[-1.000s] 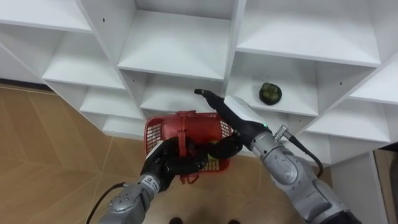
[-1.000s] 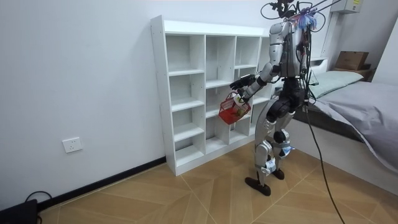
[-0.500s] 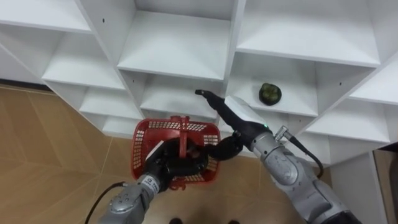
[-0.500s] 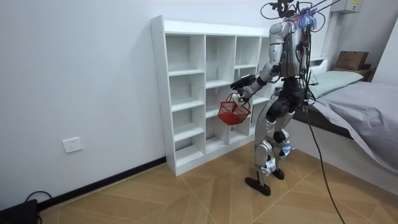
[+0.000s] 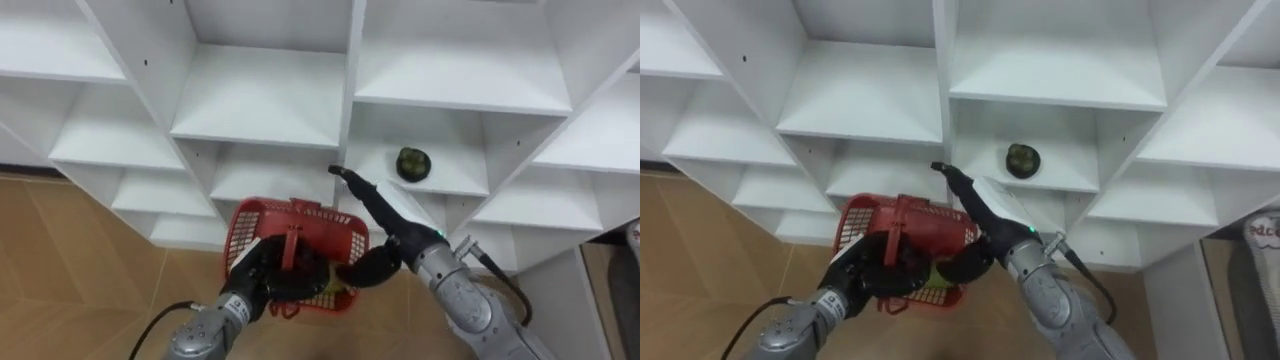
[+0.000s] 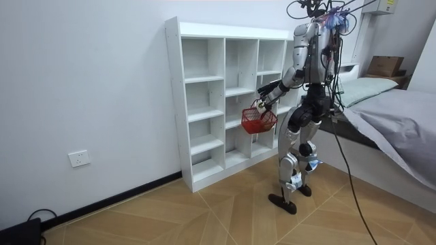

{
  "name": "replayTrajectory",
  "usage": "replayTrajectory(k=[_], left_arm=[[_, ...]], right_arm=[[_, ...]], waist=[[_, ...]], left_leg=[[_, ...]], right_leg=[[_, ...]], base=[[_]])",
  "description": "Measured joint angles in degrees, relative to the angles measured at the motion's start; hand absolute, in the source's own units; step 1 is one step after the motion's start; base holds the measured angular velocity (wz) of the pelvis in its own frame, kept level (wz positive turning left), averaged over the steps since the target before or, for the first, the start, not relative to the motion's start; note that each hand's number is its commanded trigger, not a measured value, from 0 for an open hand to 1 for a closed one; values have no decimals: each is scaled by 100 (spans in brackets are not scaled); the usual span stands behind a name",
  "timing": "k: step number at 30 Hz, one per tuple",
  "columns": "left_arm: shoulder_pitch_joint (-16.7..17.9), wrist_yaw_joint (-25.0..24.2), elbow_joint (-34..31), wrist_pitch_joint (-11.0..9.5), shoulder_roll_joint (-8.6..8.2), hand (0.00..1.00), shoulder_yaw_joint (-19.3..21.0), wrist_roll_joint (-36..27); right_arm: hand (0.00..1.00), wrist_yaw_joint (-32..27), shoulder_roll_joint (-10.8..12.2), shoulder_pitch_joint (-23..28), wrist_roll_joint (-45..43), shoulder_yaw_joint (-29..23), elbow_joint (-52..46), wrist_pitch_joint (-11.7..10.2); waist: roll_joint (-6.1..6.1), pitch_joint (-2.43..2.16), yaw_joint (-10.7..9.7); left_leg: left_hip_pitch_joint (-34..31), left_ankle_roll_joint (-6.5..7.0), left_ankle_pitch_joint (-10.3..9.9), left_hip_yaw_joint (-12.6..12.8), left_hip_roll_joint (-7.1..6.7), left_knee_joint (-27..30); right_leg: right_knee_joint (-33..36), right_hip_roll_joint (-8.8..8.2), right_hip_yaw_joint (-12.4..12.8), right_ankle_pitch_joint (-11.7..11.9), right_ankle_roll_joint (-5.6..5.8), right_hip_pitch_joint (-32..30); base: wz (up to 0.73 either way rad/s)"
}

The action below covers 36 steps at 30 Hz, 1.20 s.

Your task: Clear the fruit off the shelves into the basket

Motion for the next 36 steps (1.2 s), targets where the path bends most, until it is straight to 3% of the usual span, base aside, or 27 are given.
replayTrajectory(k=[1, 12, 28, 36], left_arm=[[49, 0, 0, 0, 4, 100, 2, 1], [339, 46, 0, 16, 95, 100, 25, 225], [389, 138, -35, 16, 90, 100, 19, 237], [589, 114, -245, 23, 107, 100, 121, 338]], right_arm=[[0, -8, -5, 0, 0, -41, -3, 0], [0, -128, 5, 210, 10, -257, -290, -2], [0, -564, 12, 430, -101, -344, -580, -8], [0, -611, -24, 451, -299, -526, -594, -8]], waist=[[5, -25, -9], [61, -65, -233], [59, -69, -318], [57, -67, -314]], left_leg=[[36, -1, 1, 26, 1, -21], [591, -5, -5, 74, 1, -215], [815, -5, -8, 107, -12, -297], [892, -6, -9, 178, -8, -357]], right_leg=[[1, 0, 13, 0, 0, 12], [-177, 21, 69, -19, 34, 541], [-200, 37, 151, -28, 46, 691], [-194, 47, 184, -28, 47, 723]], base=[[-11], [-1], [-2], [-4]])
